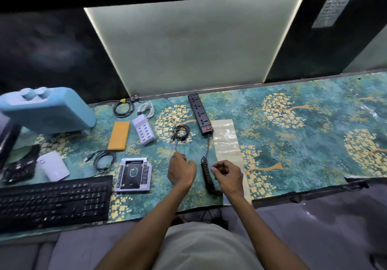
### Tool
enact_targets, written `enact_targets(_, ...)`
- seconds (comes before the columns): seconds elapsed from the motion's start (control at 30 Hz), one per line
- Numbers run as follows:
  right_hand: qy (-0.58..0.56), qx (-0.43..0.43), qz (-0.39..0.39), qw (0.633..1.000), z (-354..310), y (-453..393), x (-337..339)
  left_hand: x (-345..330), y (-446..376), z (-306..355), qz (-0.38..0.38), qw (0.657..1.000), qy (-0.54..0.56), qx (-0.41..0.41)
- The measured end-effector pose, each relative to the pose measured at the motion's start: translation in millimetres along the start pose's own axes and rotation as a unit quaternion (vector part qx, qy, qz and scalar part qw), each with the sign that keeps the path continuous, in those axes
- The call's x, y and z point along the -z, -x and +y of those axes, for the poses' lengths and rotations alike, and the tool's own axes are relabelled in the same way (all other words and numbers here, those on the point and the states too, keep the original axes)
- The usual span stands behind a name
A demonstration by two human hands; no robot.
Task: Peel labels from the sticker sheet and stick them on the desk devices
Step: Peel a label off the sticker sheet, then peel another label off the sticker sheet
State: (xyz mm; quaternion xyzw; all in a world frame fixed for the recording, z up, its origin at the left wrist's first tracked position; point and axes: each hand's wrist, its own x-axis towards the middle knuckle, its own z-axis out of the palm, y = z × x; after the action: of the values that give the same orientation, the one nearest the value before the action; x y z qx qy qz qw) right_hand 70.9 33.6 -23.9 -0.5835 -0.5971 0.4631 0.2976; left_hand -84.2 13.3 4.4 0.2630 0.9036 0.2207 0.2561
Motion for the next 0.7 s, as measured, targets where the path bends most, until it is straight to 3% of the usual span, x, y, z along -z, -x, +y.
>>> enact_targets(0.17,0.023,0.01,-0.053,0.998,-9.2,-13.1,-21.4,0.5,-9.8,-19.4,-0.042,0.994,-0.1,0.022)
enact_targets(0.27,0.04,0.009,-0.063,0.997,-9.4,-19.3,-23.8,-3.0,-12.6,-22.1,-0.046,0.987,-0.153,-0.005)
enact_targets(0.37,0.034,-0.002,-0.073,0.997,-8.3,-21.4,-24.7,-3.5,-20.8,-37.1,-0.064,0.987,-0.139,-0.042)
enact_targets(0.43,0.009,-0.02,-0.08,0.997,-8.1,-23.0,-26.3,1.7,-24.5,-44.3,-0.066,0.997,-0.028,-0.041)
enact_targets(0.47,-0.018,-0.036,-0.088,0.995,-10.0,-23.0,-26.4,5.7,-25.2,-44.5,-0.059,0.993,0.098,0.003)
enact_targets(0.5,-0.057,-0.055,-0.101,0.992,-12.9,-23.5,-28.2,11.0,-25.3,-43.3,-0.054,0.965,0.245,0.071)
enact_targets(0.57,-0.133,-0.104,-0.144,0.975,-21.6,-22.5,-32.6,20.9,-25.3,-45.4,-0.117,0.857,0.469,0.179)
enact_targets(0.63,-0.188,-0.147,-0.196,0.951,-34.1,-18.4,-40.7,27.4,-23.1,-53.7,-0.157,0.805,0.535,0.203)
enact_targets(0.7,-0.209,-0.166,-0.228,0.936,-45.0,-17.5,-48.9,28.7,-18.5,-58.1,-0.149,0.797,0.544,0.217)
